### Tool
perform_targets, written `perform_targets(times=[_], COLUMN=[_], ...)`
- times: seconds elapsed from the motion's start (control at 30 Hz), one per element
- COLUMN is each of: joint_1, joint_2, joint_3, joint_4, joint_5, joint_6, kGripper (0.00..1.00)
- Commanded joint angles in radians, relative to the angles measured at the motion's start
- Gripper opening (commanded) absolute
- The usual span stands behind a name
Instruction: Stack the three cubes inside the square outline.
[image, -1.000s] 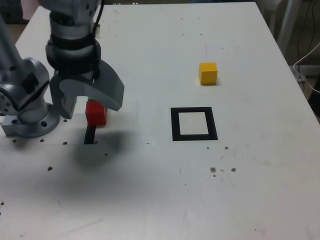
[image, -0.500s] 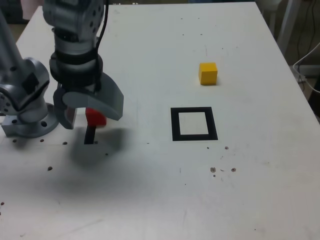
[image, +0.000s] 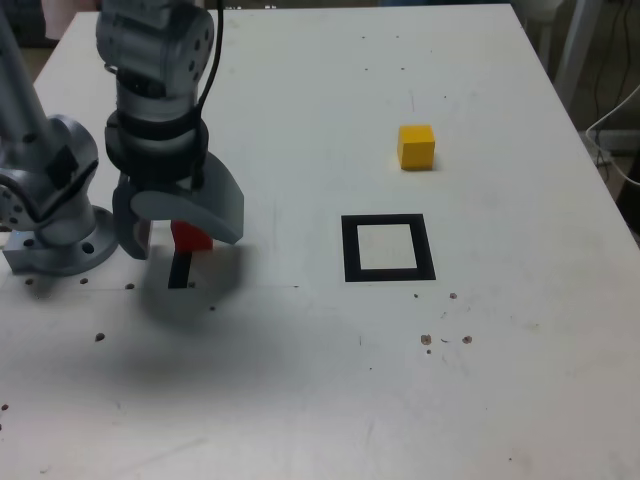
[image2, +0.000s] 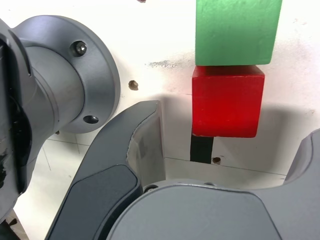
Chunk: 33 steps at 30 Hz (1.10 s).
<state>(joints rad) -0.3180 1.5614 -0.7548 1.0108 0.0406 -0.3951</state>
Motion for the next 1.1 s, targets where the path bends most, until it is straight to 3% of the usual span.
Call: perform_targets(times=[0.0,0.57,1.07], joint_1=[0.002,0.043,0.088], joint_2=[0.019,0.079,0.113], joint_3=[-0.009,-0.006,-0.005], joint_4=[-0.007,-0.031,-0.029], joint_5=[0.008,0.032,0.023], joint_6=[0.0,0.028,0.086], kGripper=[0.91,0.81,0.59])
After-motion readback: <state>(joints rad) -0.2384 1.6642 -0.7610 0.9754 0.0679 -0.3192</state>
